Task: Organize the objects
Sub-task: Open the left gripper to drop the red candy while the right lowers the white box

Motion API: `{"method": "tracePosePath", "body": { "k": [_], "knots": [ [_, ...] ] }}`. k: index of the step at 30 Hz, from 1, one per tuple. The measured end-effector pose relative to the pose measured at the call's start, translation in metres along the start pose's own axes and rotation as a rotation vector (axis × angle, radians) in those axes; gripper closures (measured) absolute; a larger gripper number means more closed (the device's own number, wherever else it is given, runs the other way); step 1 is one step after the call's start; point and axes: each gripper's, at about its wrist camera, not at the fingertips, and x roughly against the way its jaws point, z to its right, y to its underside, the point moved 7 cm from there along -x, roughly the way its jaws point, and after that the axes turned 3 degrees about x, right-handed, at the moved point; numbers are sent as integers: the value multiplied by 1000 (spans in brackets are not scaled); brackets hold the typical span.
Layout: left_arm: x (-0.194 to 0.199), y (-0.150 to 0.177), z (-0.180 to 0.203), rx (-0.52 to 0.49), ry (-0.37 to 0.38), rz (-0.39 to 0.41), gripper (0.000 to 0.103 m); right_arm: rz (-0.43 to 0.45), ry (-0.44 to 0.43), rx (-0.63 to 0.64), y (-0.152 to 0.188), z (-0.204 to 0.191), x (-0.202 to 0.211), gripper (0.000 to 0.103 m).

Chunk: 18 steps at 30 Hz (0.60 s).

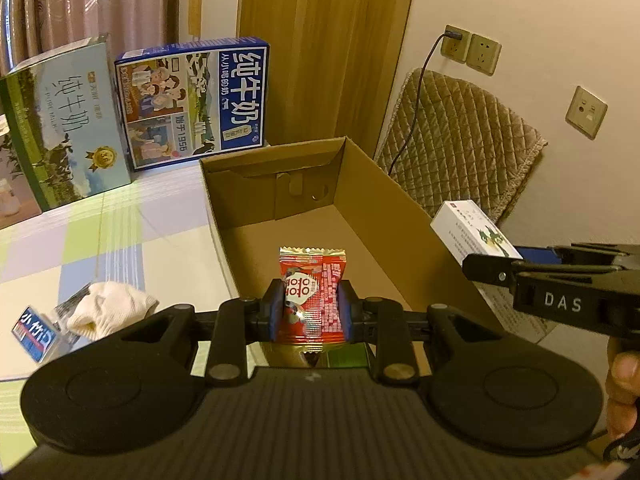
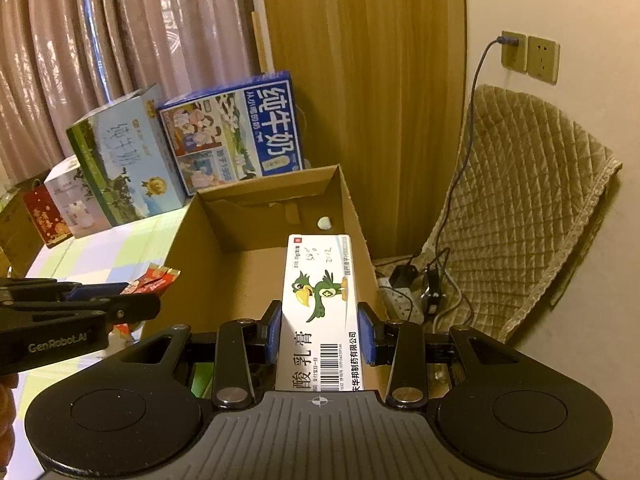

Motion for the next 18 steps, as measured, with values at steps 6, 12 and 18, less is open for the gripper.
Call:
{"method": "tracePosePath", "body": {
  "k": [6,12,18],
  "knots": [
    [-26,-6,0,4,9,-9,76,-10,6,-3,-2,4,-13,68],
    [-20,-6,-9,15,-4,7,72,-25,-2,-3,4,4,-19,68],
    [-5,-3,-24,44,-19,16,70,-35,-20,-13,5,-1,-26,68]
  ]
}}
